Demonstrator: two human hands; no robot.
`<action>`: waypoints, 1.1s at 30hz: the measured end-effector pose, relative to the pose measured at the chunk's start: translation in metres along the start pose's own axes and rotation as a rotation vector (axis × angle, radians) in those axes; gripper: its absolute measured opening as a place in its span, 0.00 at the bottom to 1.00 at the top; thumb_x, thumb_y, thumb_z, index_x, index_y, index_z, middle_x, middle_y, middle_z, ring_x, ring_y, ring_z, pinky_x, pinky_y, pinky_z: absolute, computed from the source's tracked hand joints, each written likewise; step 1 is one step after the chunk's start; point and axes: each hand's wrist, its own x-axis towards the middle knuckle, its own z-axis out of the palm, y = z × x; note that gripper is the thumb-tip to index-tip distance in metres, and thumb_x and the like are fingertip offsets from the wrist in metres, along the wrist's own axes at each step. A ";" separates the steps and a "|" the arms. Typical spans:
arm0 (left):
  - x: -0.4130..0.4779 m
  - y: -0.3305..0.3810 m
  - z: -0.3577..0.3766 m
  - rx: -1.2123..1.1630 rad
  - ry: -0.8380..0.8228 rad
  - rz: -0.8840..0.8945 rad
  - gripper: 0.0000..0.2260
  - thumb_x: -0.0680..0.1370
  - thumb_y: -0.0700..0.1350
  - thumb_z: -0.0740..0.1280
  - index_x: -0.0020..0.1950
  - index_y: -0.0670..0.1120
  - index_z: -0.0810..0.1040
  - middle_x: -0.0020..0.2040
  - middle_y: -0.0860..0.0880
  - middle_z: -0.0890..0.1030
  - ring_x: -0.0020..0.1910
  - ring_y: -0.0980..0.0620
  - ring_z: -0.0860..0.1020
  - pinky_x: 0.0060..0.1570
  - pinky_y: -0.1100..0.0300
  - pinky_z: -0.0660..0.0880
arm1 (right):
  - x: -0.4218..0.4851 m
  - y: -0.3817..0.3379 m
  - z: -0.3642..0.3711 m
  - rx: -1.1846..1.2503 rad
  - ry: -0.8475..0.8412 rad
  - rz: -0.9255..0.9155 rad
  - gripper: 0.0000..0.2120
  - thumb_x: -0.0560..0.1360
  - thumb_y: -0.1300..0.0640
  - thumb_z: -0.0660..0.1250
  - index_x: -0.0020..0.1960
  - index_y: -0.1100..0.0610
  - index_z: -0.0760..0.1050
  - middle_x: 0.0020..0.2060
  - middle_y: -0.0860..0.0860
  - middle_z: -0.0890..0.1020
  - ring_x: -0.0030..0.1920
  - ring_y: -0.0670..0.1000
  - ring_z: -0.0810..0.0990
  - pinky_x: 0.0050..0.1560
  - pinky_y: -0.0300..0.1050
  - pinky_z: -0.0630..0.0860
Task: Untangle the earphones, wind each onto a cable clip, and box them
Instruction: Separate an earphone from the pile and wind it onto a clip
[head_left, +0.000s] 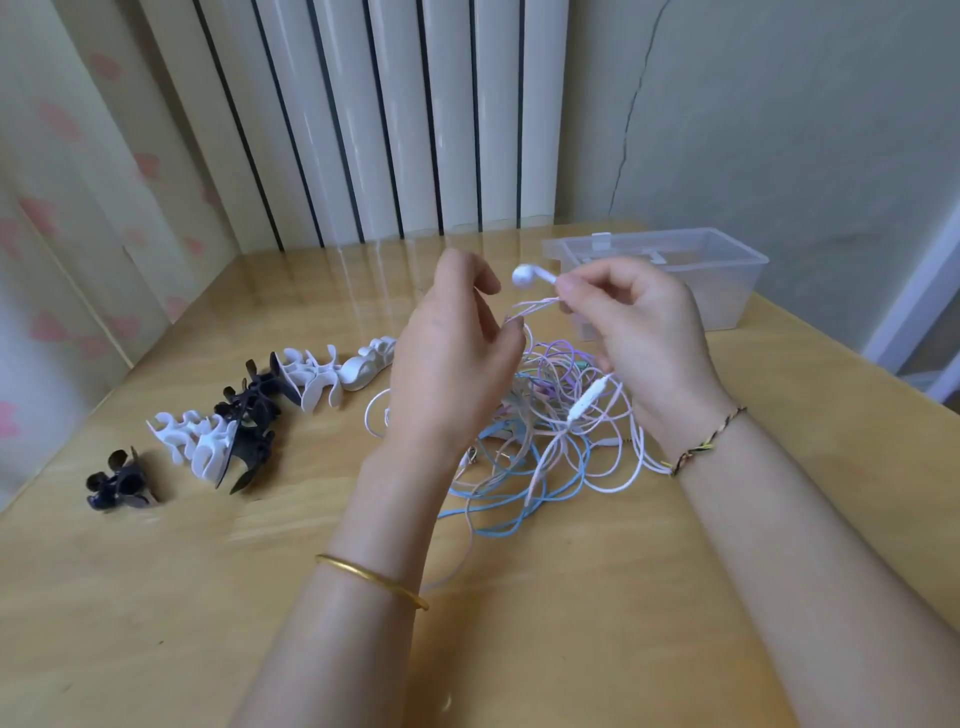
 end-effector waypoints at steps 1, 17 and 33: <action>0.001 -0.001 0.000 -0.014 -0.025 0.016 0.10 0.73 0.39 0.67 0.47 0.48 0.67 0.35 0.51 0.74 0.37 0.49 0.74 0.39 0.51 0.73 | 0.001 0.000 -0.001 0.075 0.030 0.054 0.08 0.75 0.60 0.68 0.37 0.53 0.76 0.33 0.48 0.77 0.24 0.39 0.69 0.31 0.38 0.68; 0.005 -0.022 -0.004 0.195 -0.174 -0.118 0.12 0.71 0.30 0.59 0.48 0.45 0.70 0.44 0.49 0.78 0.45 0.44 0.75 0.46 0.50 0.73 | 0.016 0.004 -0.030 -0.212 0.081 -0.033 0.10 0.74 0.58 0.68 0.34 0.51 0.76 0.20 0.43 0.74 0.25 0.40 0.69 0.34 0.35 0.70; 0.013 -0.038 -0.018 0.368 0.029 -0.221 0.08 0.74 0.51 0.69 0.46 0.47 0.76 0.44 0.48 0.77 0.50 0.43 0.74 0.49 0.51 0.70 | 0.018 -0.007 -0.048 0.114 -0.132 0.082 0.06 0.75 0.64 0.67 0.40 0.56 0.76 0.33 0.55 0.77 0.26 0.42 0.71 0.27 0.31 0.68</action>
